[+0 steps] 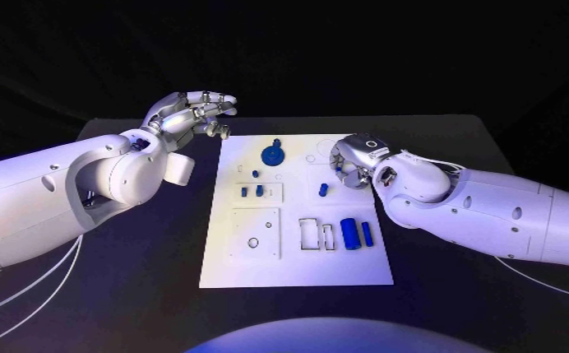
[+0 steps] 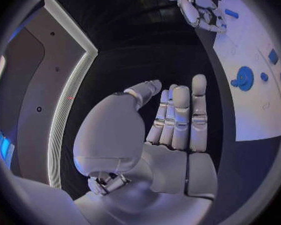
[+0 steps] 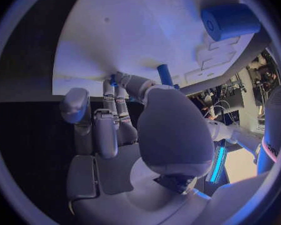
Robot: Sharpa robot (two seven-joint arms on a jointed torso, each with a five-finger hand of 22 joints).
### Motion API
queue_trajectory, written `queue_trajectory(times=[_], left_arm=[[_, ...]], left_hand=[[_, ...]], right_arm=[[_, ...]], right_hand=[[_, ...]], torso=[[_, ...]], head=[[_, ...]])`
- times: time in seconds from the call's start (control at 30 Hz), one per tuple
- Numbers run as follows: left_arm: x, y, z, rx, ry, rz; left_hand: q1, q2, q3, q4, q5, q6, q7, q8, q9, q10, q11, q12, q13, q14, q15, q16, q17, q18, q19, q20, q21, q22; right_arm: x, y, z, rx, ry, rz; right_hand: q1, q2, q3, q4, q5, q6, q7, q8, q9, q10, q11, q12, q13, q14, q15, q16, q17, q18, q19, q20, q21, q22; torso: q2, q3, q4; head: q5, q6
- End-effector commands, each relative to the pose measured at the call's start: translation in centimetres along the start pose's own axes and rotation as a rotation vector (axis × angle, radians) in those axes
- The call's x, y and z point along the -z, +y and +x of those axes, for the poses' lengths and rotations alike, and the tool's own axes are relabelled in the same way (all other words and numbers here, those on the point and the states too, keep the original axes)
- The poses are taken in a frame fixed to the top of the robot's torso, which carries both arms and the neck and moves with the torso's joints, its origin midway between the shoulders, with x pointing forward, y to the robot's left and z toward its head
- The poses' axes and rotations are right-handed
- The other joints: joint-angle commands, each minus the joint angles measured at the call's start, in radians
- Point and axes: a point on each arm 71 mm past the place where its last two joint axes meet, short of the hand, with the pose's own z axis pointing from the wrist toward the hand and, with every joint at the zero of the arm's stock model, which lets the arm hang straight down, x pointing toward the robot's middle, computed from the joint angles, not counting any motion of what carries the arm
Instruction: Assemble the parts on the task board
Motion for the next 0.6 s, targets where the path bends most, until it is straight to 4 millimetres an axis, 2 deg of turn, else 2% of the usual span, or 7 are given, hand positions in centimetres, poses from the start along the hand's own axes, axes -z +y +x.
queue_trajectory(times=[0.03, 0.6], left_arm=[[0.0, -0.1, 0.2, -0.001, 0.019, 0.007], [-0.1, -0.1, 0.1, -0.003, 0.017, 0.001]], left_hand=[[-0.005, 0.002, -0.002, -0.002, -0.001, -0.005, 0.0, 0.002, 0.001, 0.003, 0.007, -0.004, -0.002, 0.003, 0.002, -0.001, 0.0, 0.01, -0.002, 0.0, -0.001, -0.002], [-0.005, 0.002, -0.002, -0.002, -0.001, -0.005, 0.0, 0.002, 0.001, 0.003, 0.007, -0.004, -0.002, 0.003, 0.002, -0.001, 0.0, 0.01, -0.002, 0.0, -0.001, -0.002]], right_arm=[[0.0, 0.1, -0.6, -0.001, -0.044, -0.005], [0.9, 0.0, -2.9, -0.041, -0.087, -0.005]], right_hand=[[0.0, 0.009, 0.006, -0.002, 0.002, 0.006, -0.001, 0.005, 0.001, 0.038, -0.028, 0.003, 0.007, 0.05, -0.007, 0.006, 0.001, -0.019, 0.008, 0.001, 0.007, 0.002], [-0.002, 0.009, 0.007, -0.001, 0.0, 0.006, -0.001, 0.005, 0.002, 0.038, -0.028, 0.002, 0.009, 0.05, -0.007, 0.006, 0.0, -0.019, 0.008, 0.001, 0.008, 0.003]], torso=[[0.0, -0.0005, -0.0002], [0.0, 0.0004, 0.0008]], head=[[-0.001, 0.002], [-0.001, 0.009]])
